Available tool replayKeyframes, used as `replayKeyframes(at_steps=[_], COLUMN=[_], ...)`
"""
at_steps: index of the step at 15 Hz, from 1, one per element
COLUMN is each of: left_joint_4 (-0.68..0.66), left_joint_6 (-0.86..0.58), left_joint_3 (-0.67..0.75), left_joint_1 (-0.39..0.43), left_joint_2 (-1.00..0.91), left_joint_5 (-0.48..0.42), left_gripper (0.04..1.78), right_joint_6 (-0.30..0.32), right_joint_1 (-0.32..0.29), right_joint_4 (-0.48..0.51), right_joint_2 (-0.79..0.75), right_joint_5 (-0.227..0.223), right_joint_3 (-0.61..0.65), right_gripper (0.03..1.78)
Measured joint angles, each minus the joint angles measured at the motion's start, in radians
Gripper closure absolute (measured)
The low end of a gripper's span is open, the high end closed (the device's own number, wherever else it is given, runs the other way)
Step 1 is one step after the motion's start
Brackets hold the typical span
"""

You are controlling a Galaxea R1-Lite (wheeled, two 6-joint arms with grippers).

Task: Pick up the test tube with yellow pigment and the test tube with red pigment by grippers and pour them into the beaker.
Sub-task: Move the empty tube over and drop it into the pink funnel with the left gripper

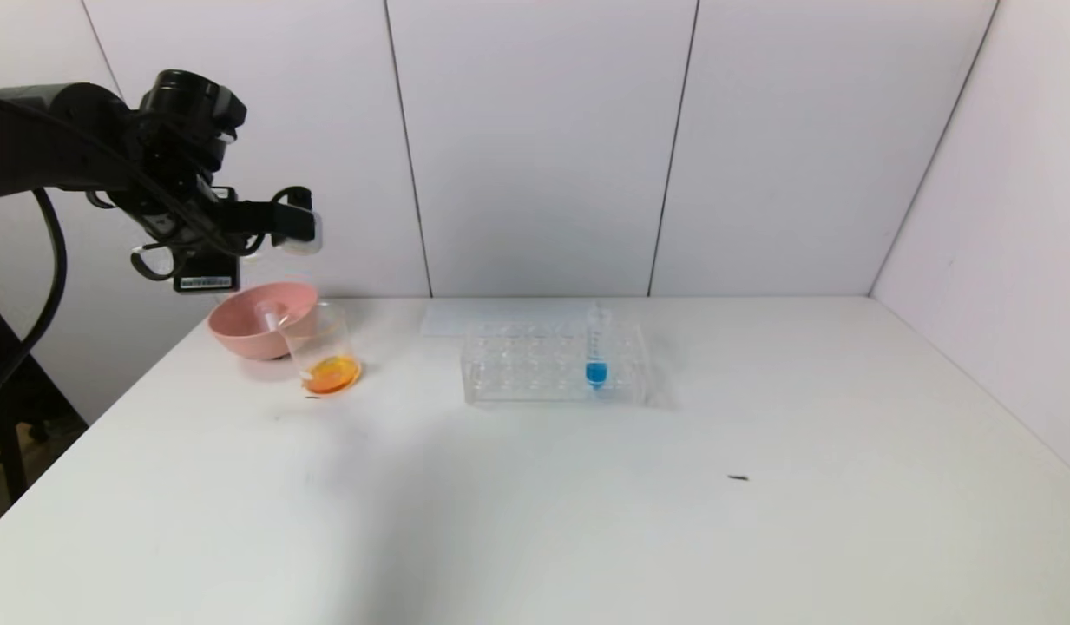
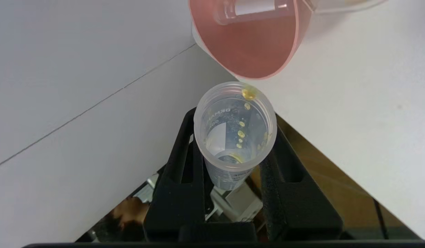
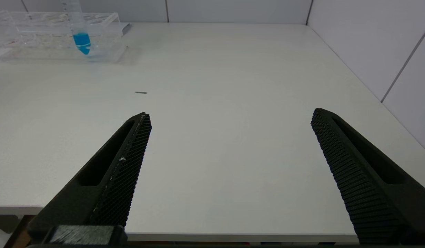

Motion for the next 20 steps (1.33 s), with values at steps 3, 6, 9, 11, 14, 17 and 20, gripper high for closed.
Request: replayKeyframes(at_steps=[3,6,9,11,14,17,20], left_joint_4=[-0.001,-0.006,-0.023,-0.078,-0.201,-0.35,-0.536], left_joint_6=[-0.12,-0.242,-0.387,-0.438,-0.538,-0.656,-0.762], left_joint_3=[0.0,0.007,0.012,0.019,0.069,0.153,0.236], left_joint_1=[0.031,0.067,0.086,0.095,0.1,0.103,0.105], left_joint_2=[-0.034,-0.059,-0.073,-0.076,-0.079,-0.084,-0.084], left_joint_5=[-0.082,-0.175,-0.266,-0.287,-0.294,-0.297,-0.316], left_gripper=[1.35,1.35,1.35,1.35,1.35,1.35,1.35], right_joint_6=[0.0,0.0,0.0,0.0,0.0,0.0,0.0], right_joint_1=[0.0,0.0,0.0,0.0,0.0,0.0,0.0], right_joint_4=[0.0,0.0,0.0,0.0,0.0,0.0,0.0], right_joint_2=[0.0,0.0,0.0,0.0,0.0,0.0,0.0], right_joint_5=[0.0,0.0,0.0,0.0,0.0,0.0,0.0], right_joint_3=[0.0,0.0,0.0,0.0,0.0,0.0,0.0], right_gripper=[0.11,0.11,0.11,0.11,0.11,0.11,0.11])
